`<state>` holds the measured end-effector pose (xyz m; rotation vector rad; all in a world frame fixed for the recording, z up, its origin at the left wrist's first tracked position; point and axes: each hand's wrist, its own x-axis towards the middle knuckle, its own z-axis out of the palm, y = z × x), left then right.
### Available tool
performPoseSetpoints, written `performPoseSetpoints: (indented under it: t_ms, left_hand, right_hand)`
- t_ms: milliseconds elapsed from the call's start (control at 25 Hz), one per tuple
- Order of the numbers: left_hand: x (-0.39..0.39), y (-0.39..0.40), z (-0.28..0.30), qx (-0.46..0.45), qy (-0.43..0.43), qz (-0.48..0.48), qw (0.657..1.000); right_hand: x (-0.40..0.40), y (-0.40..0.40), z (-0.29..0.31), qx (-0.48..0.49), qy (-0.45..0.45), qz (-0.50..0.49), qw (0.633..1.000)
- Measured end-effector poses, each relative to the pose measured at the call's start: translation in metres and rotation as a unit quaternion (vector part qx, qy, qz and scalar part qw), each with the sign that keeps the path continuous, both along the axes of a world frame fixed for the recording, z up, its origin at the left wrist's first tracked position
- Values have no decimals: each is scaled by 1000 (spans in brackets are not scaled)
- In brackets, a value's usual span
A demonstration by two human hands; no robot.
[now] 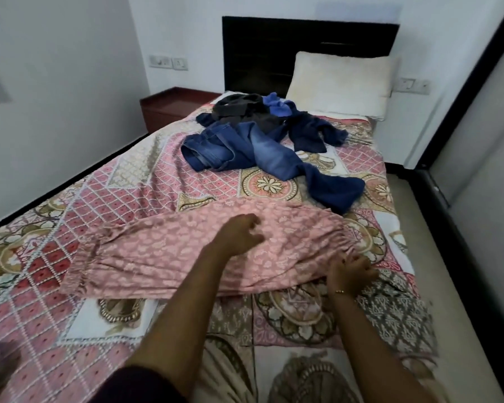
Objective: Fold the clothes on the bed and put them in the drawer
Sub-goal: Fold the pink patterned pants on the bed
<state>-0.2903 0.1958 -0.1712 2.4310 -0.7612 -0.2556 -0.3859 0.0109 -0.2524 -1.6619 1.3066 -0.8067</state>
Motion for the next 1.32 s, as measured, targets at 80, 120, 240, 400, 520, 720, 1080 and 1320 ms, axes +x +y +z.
performPoseSetpoints:
  t_ms: [80, 120, 240, 400, 520, 720, 1080, 1320]
  left_hand:
    - [-23, -47, -19, 61, 18, -66, 996]
    - [-35, -64, -30, 100, -4, -86, 991]
    - [-56, -97, -60, 196, -109, -97, 970]
    - [-54, -127, -66, -68, -73, 17, 995]
    - [-39, -137, -64, -271, 91, 222, 932]
    - [-9, -119, -31, -581, 359, 376, 627]
    - [-30, -130, -23, -501, 161, 182, 830]
    - [-43, -149, -75, -24, -72, -145, 986]
  right_hand:
    - [4, -22, 10, 130, -44, -9, 990]
    - [8, -32, 13, 208, -89, 2, 974]
    - [12, -47, 23, 415, -219, 96, 878]
    - [21, -39, 56, 340, -261, 310, 849]
    - [34, -41, 57, 260, -206, 331, 884]
    - [33, -71, 20, 51, 137, 192, 970]
    - [23, -79, 42, 67, -3, 110, 992]
    - [11, -63, 13, -124, 44, 124, 984]
